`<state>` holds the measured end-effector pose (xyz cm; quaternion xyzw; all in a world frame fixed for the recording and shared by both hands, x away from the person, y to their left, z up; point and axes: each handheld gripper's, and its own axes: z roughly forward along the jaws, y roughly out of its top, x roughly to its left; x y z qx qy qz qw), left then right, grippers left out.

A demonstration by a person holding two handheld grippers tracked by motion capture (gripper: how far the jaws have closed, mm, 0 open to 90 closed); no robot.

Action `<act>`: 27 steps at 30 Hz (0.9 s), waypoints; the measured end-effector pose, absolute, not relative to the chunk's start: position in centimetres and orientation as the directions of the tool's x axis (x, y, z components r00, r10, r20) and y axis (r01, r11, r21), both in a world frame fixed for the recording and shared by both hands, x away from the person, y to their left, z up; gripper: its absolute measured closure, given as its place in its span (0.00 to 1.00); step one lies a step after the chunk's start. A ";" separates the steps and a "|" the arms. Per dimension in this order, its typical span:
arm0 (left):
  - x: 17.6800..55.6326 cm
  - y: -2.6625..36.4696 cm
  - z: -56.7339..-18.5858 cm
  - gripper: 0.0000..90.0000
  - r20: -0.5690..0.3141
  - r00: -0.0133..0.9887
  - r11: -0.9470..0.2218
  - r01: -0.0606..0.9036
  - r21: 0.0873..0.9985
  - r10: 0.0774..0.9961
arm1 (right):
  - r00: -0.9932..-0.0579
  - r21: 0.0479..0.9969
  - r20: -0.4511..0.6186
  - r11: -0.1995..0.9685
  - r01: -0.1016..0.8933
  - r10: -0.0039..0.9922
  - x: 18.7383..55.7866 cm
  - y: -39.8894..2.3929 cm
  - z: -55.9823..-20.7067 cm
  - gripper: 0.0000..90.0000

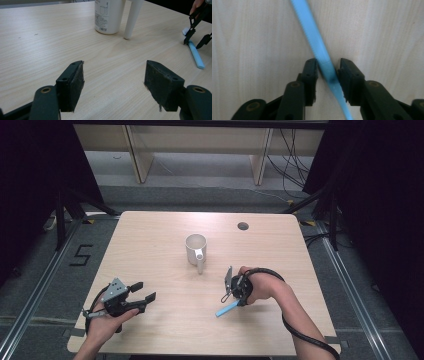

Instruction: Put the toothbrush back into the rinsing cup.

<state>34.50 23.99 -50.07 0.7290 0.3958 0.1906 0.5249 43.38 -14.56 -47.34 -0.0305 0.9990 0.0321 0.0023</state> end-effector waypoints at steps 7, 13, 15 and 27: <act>34.5 24.0 -50.0 0.35 -0.133 0.611 -0.143 0.381 0.913 0.781 | -0.999 0.017 0.026 0.999 -0.031 -0.032 43.5 -14.2 -47.3 0.87; 34.4 24.1 -50.0 0.35 -0.137 0.603 -0.135 0.383 0.914 0.786 | -0.999 0.017 0.039 1.000 -0.014 -0.015 43.7 -14.1 -47.4 0.88; 34.4 24.1 -50.0 0.35 -0.136 0.604 -0.136 0.382 0.914 0.785 | -0.999 0.018 0.041 1.000 -0.008 -0.009 43.7 -14.1 -47.4 0.88; 34.4 23.9 -50.0 0.35 -0.130 0.614 -0.147 0.380 0.913 0.779 | -0.999 0.025 0.037 1.000 0.008 0.007 43.6 -14.5 -46.9 0.88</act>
